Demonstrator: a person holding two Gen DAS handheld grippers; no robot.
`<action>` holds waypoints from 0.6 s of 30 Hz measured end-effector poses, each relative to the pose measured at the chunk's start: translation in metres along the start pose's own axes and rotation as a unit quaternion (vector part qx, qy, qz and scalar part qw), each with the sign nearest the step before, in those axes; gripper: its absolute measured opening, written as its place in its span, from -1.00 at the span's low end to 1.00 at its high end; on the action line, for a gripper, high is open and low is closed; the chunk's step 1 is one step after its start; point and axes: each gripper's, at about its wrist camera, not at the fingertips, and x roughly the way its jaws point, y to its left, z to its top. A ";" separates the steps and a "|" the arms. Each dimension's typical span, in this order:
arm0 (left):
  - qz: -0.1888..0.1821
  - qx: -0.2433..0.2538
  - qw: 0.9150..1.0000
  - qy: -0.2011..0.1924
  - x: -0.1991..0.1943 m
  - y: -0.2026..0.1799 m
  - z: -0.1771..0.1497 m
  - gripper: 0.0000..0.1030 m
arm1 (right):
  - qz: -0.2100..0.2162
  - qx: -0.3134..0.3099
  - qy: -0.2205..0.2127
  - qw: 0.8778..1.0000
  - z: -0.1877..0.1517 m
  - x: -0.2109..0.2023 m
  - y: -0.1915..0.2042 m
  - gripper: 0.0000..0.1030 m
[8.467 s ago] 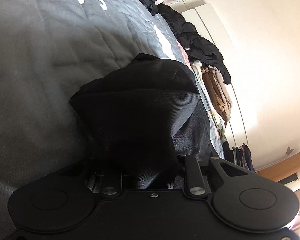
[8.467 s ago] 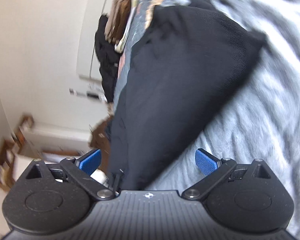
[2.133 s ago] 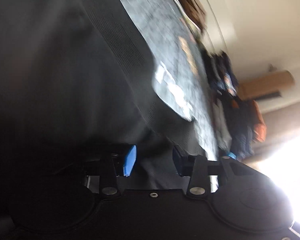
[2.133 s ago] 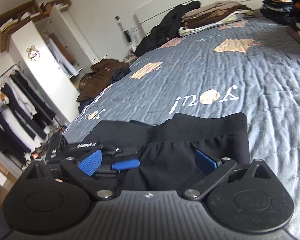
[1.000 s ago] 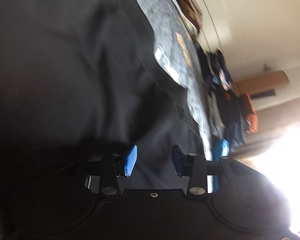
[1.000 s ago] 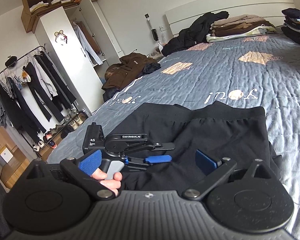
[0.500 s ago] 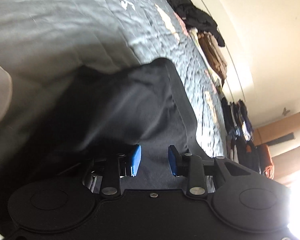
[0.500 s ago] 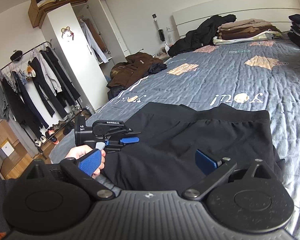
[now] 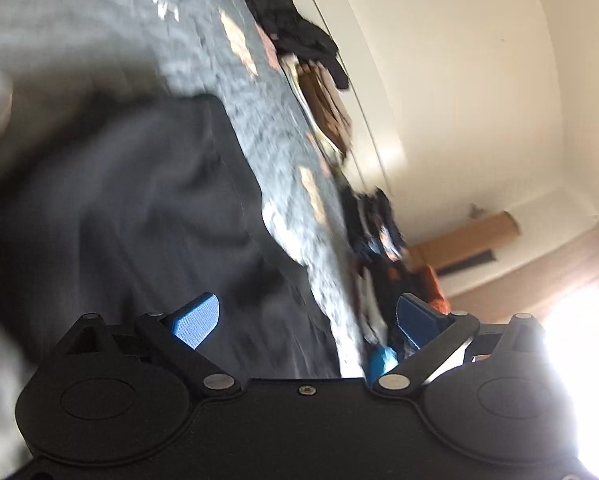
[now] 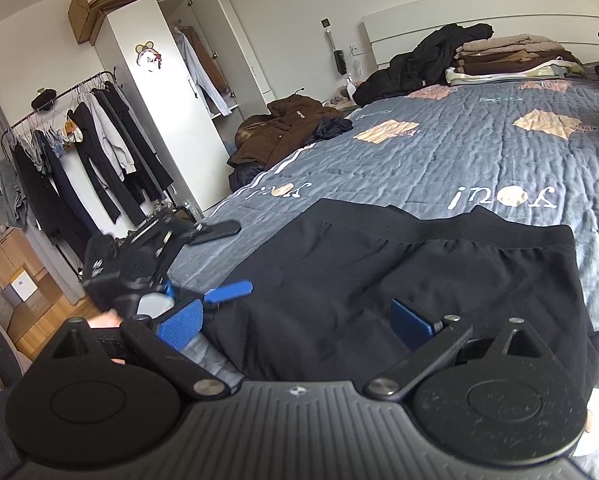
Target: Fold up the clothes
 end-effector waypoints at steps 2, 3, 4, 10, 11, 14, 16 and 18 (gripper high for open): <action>0.014 -0.013 1.000 0.017 0.005 0.019 -0.010 0.87 | 0.002 0.001 0.001 1.000 0.002 0.005 0.002 0.94; 0.027 -0.022 0.999 0.021 0.007 0.032 -0.010 0.87 | 0.004 0.001 0.003 1.000 0.003 0.008 0.003 0.94; 0.040 -0.031 0.998 0.024 0.010 0.045 -0.010 0.83 | 0.006 0.001 0.004 1.000 0.004 0.011 0.005 0.94; 0.083 -0.033 0.996 -0.007 -0.024 0.067 0.016 0.39 | 0.007 -0.009 0.018 1.000 0.006 0.031 0.012 0.94; 0.093 -0.023 0.995 -0.017 -0.034 0.063 0.021 0.41 | 0.006 -0.008 0.021 1.000 0.006 0.034 0.012 0.94; 0.116 0.007 0.991 -0.068 -0.063 0.045 0.023 0.69 | 0.000 -0.004 0.026 1.000 0.007 0.043 0.009 0.94; 0.140 0.027 0.985 -0.101 -0.079 0.031 0.010 0.95 | -0.004 -0.001 0.026 1.000 0.007 0.048 0.009 0.94; 0.165 0.046 0.976 -0.132 -0.094 0.019 -0.005 0.98 | -0.001 0.000 0.028 1.000 0.008 0.052 0.009 0.94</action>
